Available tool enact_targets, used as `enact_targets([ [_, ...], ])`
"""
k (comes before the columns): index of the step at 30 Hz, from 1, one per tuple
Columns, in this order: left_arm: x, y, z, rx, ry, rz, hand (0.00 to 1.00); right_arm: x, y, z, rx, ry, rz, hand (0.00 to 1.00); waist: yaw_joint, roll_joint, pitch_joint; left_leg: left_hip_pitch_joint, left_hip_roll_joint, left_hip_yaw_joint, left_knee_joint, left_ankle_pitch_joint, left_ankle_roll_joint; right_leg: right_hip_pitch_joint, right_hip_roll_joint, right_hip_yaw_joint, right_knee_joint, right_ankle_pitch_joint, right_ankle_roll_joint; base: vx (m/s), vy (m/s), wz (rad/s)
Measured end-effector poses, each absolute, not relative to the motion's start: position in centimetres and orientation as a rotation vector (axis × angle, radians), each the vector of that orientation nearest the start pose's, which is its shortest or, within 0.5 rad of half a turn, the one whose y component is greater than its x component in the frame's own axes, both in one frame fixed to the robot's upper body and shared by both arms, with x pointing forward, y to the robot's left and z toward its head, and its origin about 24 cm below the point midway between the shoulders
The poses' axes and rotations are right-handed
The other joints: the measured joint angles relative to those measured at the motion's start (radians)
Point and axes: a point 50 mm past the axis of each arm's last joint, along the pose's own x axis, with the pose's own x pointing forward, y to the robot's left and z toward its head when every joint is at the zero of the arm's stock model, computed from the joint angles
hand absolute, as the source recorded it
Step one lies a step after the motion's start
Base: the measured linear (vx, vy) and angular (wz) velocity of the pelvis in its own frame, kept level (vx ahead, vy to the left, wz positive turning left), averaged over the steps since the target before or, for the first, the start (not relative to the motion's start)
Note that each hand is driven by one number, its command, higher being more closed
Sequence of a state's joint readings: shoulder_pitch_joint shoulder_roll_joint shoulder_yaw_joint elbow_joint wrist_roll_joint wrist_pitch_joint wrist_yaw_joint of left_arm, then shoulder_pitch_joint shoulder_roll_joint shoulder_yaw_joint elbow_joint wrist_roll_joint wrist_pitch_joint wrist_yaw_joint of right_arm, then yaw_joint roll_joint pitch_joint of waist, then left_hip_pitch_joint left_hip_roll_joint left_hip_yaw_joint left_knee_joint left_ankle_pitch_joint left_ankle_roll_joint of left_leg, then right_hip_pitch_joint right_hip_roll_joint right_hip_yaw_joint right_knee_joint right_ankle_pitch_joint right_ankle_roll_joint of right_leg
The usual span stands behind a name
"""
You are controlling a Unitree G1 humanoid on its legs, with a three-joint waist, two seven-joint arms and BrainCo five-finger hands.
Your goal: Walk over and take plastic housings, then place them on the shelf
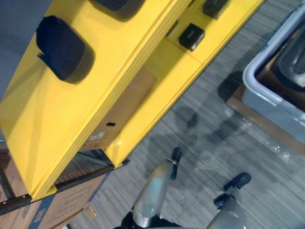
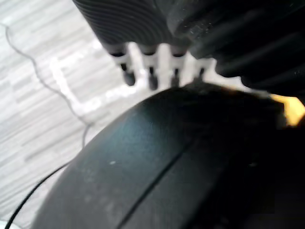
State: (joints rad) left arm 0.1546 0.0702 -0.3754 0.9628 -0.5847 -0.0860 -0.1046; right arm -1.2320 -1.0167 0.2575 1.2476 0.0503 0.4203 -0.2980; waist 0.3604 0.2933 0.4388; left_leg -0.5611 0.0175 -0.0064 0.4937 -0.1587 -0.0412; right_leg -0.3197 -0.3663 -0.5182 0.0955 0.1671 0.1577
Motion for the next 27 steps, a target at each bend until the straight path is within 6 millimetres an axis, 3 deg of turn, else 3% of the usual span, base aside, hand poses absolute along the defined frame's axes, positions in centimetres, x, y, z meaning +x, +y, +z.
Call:
enact_targets([
  [3, 8.8, 12.5, -15.8, -0.369, 1.036, -0.051, 0.0, 30.5, -43.2, 26.3, -0.662, 0.419, -1.113, 1.0, 0.014, 0.0, 0.0, -0.001, -0.004, -0.01, -0.004, 0.0, 0.0, 0.003, -0.001, -0.009, 0.001, -0.002, -0.002, -0.01, -0.009, 0.06],
  [9, 9.6, 12.7, -15.3, -0.362, 0.994, -0.053, 0.0, 30.1, -43.4, 26.3, -0.678, 0.407, -1.17, 1.0, 0.017, 0.0, 0.0, -0.008, -0.006, -0.018, 0.002, -0.001, 0.0, 0.007, -0.002, -0.028, 0.003, -0.003, -0.005, -0.05, -0.011, 0.06],
  [15, 12.0, 13.6, -13.8, -0.347, 0.841, -0.026, 0.0, 30.1, -43.6, 26.5, -0.739, 0.281, -1.224, 1.0, 0.002, -0.007, 0.005, -0.006, -0.002, -0.016, 0.006, -0.001, 0.001, 0.008, -0.001, -0.028, 0.011, 0.0, 0.0, -0.04, -0.02, -0.02],
  [19, 13.4, 14.5, -12.7, -0.347, 0.754, 0.037, 0.0, 30.3, -43.4, 26.5, -0.851, 0.197, -1.224, 1.0, -0.037, -0.023, 0.017, 0.034, 0.003, -0.014, 0.003, -0.001, 0.001, 0.043, 0.0, -0.037, 0.023, -0.007, -0.008, -0.03, -0.025, -0.02],
  [23, 14.5, 16.1, -11.8, -0.239, 0.695, 0.101, 0.0, 30.6, -42.8, 26.5, -0.912, 0.106, -1.228, 1.0, -0.089, -0.065, 0.047, 0.074, 0.019, -0.008, -0.002, -0.01, -0.005, 0.062, 0.005, -0.035, 0.052, -0.024, -0.012, -0.05, -0.024, -0.1],
  [26, 15.3, 18.1, -11.1, -0.081, 0.659, 0.188, 0.0, 31.5, -41.3, 26.0, -0.927, 0.0, -1.183, 1.0, -0.132, -0.137, 0.094, 0.156, 0.041, 0.019, -0.039, -0.01, -0.012, 0.11, 0.021, -0.02, 0.047, -0.033, -0.024, -0.06, -0.042, -0.25],
  [27, 15.4, 18.3, -11.1, -0.063, 0.663, 0.205, 0.0, 31.6, -41.1, 25.9, -0.928, -0.019, -1.179, 1.0, -0.142, -0.144, 0.094, 0.166, 0.043, 0.021, -0.047, -0.009, -0.013, 0.116, 0.023, -0.019, 0.047, -0.034, -0.026, -0.05, -0.034, -0.2],
])
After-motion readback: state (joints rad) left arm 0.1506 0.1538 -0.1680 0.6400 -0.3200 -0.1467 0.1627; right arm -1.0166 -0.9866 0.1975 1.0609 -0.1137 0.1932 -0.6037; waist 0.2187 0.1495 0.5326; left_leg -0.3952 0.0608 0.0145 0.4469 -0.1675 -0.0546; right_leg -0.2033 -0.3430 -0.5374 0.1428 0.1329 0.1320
